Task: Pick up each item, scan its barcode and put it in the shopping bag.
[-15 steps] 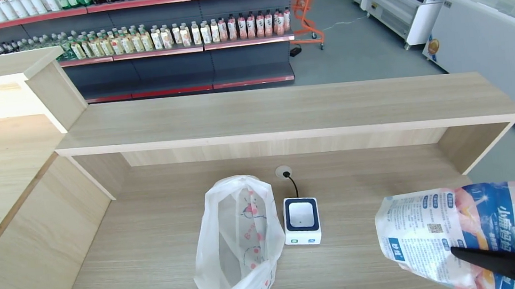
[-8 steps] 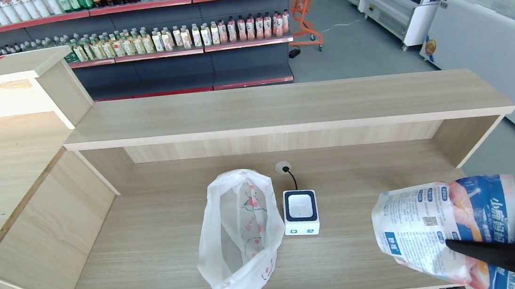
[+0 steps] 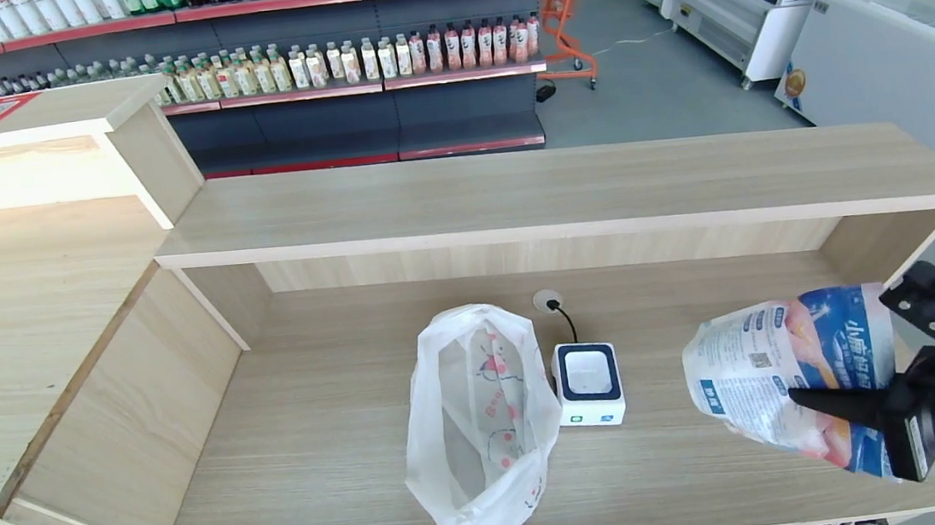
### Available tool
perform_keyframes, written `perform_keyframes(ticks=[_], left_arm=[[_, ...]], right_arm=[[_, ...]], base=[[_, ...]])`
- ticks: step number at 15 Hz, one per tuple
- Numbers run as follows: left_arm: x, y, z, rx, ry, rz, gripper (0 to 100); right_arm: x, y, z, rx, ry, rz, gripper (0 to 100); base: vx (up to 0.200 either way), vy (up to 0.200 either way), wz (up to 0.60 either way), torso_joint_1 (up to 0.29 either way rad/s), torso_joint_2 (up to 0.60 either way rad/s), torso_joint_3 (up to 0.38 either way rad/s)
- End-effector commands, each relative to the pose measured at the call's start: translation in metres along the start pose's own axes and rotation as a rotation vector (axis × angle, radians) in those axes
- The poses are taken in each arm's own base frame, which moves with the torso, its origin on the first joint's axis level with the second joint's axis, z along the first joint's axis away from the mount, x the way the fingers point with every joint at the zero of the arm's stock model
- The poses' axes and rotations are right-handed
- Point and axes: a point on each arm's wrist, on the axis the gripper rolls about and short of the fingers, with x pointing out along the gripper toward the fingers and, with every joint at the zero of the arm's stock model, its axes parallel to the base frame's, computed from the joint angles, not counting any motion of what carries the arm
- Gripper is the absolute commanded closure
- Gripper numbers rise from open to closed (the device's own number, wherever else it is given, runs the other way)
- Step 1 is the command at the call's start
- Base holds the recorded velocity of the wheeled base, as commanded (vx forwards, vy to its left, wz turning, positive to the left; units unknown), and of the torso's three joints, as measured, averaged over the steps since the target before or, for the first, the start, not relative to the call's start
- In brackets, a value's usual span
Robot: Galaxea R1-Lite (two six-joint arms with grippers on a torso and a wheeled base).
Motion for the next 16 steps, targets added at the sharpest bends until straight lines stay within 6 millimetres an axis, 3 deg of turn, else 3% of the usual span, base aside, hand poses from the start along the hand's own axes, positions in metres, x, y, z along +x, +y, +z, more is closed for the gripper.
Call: perform_keyframes(ticks=[1,3,9,13,16], left_arm=[[0.000,0.000,0.000,-0.001,0.001,0.000,0],[0.000,0.000,0.000,-0.001,0.000,0.000,0],[0.000,0.000,0.000,0.001,0.001,0.000,0],[0.000,0.000,0.000,0.001,0.000,0.000,0],[0.000,0.000,0.000,0.001,0.000,0.000,0]], right_arm=[[0.024,-0.026,-0.001,-0.063,0.075,-0.057,100],[0.040,-0.047,-0.001,-0.247,0.104,-0.079,100],[0.120,-0.067,-0.006,-0.470,0.029,0.076,100],[0.154,-0.074,-0.017,-0.596,-0.092,0.313,100],[0.172,-0.085,-0.015,-0.736,-0.152,0.330,100]], base=[[0.000,0.000,0.00,0.000,0.00,0.000],[0.000,0.000,0.00,0.000,0.00,0.000],[0.000,0.000,0.00,0.000,0.00,0.000],[0.000,0.000,0.00,0.000,0.00,0.000],[0.000,0.000,0.00,0.000,0.00,0.000]])
